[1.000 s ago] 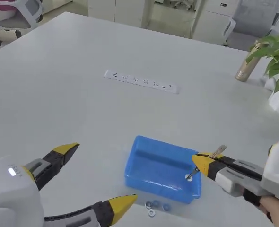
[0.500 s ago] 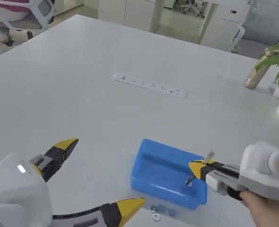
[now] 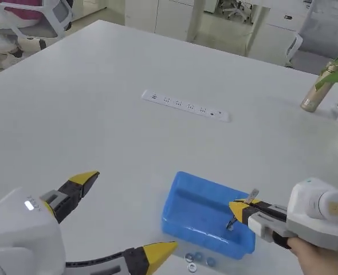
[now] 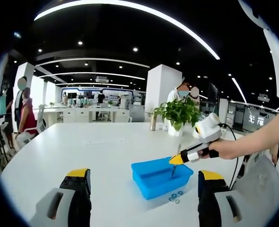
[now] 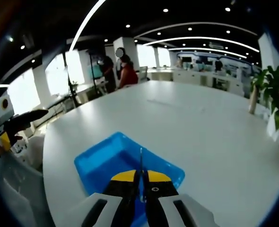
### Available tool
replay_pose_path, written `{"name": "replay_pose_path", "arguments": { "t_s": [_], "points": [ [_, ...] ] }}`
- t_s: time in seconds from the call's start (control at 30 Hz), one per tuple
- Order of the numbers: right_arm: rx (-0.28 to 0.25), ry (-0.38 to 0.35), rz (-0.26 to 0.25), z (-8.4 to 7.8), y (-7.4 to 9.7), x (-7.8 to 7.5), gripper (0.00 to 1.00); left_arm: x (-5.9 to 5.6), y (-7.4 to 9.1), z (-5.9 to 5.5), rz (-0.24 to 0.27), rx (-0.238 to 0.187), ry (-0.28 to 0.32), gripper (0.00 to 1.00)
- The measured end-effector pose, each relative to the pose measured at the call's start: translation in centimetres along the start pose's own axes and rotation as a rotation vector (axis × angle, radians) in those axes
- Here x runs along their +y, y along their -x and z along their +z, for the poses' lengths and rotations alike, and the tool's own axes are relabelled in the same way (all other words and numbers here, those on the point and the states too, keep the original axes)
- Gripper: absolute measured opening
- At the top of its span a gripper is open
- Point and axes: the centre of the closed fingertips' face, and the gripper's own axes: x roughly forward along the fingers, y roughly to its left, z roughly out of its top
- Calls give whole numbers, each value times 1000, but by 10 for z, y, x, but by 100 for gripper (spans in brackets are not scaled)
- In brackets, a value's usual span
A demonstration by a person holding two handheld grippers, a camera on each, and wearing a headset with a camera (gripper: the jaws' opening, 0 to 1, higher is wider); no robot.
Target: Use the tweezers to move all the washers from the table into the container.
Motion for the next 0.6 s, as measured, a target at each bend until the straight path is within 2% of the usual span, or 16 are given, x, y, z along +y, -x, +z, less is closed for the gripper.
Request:
{"name": "replay_pose_path", "arguments": {
  "t_s": [0.17, 0.3, 0.4, 0.5, 0.6],
  "points": [
    [-32, -2, -2, 9, 11, 6, 3, 0, 0, 0, 0, 1, 1, 96],
    [-97, -3, 6, 22, 28, 14, 3, 0, 0, -1, -4, 2, 5, 95],
    [-155, 34, 38, 35, 44, 30, 3, 1, 0, -1, -2, 4, 12, 94],
    [-180, 47, 77, 41, 57, 47, 3, 1, 1, 3, -8, -21, 34, 95],
    [-206, 55, 93, 45, 68, 60, 3, 1, 1, 1, -6, -13, 38, 95]
  ]
}}
